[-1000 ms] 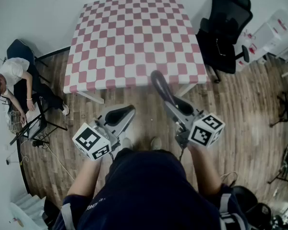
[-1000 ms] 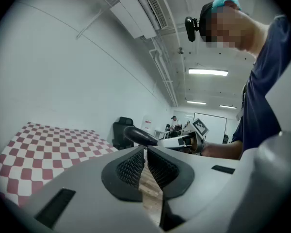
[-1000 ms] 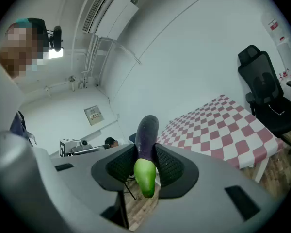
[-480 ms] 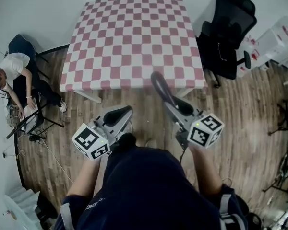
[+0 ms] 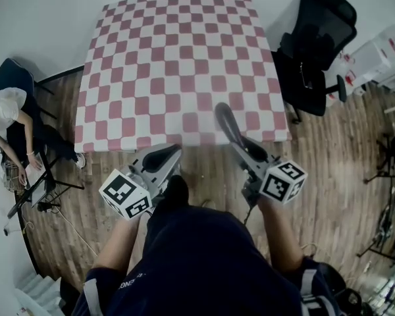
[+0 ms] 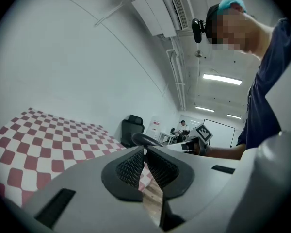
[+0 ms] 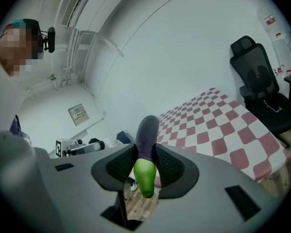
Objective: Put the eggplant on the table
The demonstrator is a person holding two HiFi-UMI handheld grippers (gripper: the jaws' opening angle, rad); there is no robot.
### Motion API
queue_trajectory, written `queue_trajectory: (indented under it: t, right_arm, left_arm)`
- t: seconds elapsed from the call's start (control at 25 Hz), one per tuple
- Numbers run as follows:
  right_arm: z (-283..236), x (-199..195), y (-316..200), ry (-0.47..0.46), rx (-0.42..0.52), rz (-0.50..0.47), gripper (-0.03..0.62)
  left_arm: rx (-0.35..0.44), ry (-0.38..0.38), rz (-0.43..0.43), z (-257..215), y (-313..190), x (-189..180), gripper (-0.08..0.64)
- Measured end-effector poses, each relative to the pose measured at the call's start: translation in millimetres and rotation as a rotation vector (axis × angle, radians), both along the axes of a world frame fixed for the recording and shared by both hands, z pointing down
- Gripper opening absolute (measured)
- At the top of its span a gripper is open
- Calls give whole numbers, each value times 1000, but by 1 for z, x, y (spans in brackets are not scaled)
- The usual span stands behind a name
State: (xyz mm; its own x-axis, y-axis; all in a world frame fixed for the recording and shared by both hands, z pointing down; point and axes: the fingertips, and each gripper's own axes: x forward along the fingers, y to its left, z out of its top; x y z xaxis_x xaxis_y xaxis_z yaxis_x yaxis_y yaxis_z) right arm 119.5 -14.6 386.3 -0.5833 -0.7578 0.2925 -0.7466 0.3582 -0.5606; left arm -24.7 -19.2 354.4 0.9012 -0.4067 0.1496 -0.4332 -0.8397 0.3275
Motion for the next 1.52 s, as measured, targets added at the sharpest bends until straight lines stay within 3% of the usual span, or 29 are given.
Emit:
queue_trajectory:
  t: [0.16, 0.24, 0.4, 0.64, 1.0, 1.2, 1.52]
  right_arm:
    - [8, -1, -83, -20, -53, 17, 141]
    - [8, -14, -76, -15, -59, 23, 141]
    - [7, -47, 0, -4, -67, 35, 141]
    - [21, -65, -36, 68, -85, 39, 141]
    - [71, -50, -107, 189, -95, -15, 141]
    - [129, -43, -135, 331, -129, -81, 141]
    - [202, -45, -163, 475, -149, -202, 141]
  left_arm:
    - [-16, -20, 12, 3, -89, 2, 43]
    - [-21, -25, 13, 6, -84, -12, 43]
    - [-20, -61, 14, 19, -13, -51, 41]
    - [-47, -71, 24, 33, -56, -74, 40]
    - [-91, -110, 14, 64, -102, -62, 38]
    - [-126, -136, -48, 84, -113, -52, 37]
    - [-208, -186, -112, 118, -111, -37, 38]
